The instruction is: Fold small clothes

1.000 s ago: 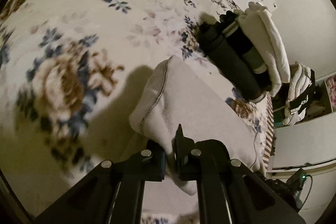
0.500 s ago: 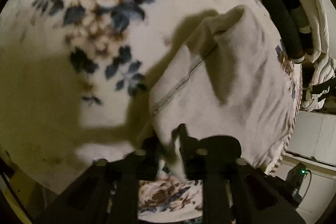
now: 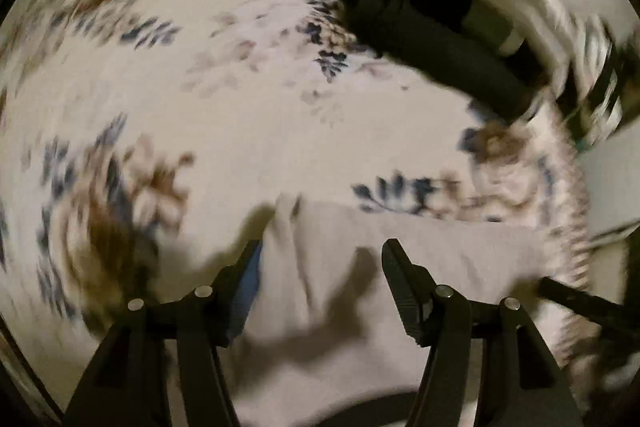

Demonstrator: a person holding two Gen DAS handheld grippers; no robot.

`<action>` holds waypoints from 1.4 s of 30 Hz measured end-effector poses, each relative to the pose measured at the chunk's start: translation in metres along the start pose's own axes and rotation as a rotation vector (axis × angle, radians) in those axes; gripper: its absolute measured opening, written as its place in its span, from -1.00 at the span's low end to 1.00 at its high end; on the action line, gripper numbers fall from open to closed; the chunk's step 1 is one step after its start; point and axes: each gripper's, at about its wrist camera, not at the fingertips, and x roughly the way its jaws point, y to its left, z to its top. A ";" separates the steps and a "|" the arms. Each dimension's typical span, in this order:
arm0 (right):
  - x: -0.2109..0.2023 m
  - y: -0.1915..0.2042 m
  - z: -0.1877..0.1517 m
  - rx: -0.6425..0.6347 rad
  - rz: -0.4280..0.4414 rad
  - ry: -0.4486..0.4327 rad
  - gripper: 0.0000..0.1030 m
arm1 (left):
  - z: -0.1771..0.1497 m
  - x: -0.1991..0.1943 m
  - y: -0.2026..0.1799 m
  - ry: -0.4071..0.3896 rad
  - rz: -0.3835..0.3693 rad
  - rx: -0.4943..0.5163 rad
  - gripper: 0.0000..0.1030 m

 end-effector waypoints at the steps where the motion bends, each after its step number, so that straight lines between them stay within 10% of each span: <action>1: 0.012 0.008 0.005 -0.059 -0.071 -0.002 0.03 | 0.003 0.011 -0.001 0.011 0.035 0.018 0.14; 5: 0.043 -0.015 0.016 -0.065 -0.211 0.001 -0.01 | 0.013 0.056 0.027 0.078 0.051 -0.012 0.25; 17: -0.023 -0.061 0.001 0.206 -0.060 -0.104 0.18 | -0.008 -0.031 -0.008 -0.006 0.016 0.000 0.24; 23: 0.019 -0.039 -0.016 0.132 -0.107 -0.033 0.18 | -0.024 0.020 -0.011 0.033 0.132 0.082 0.26; 26: 0.036 -0.069 -0.024 0.184 -0.179 0.001 0.17 | -0.024 0.044 0.026 0.098 0.066 -0.032 0.63; 31: 0.029 -0.066 -0.029 0.167 -0.198 -0.005 0.18 | -0.017 0.033 0.030 0.119 0.020 -0.024 0.64; 42: 0.037 -0.118 -0.036 0.371 0.239 0.025 0.61 | -0.008 0.007 0.005 0.071 -0.056 -0.055 0.64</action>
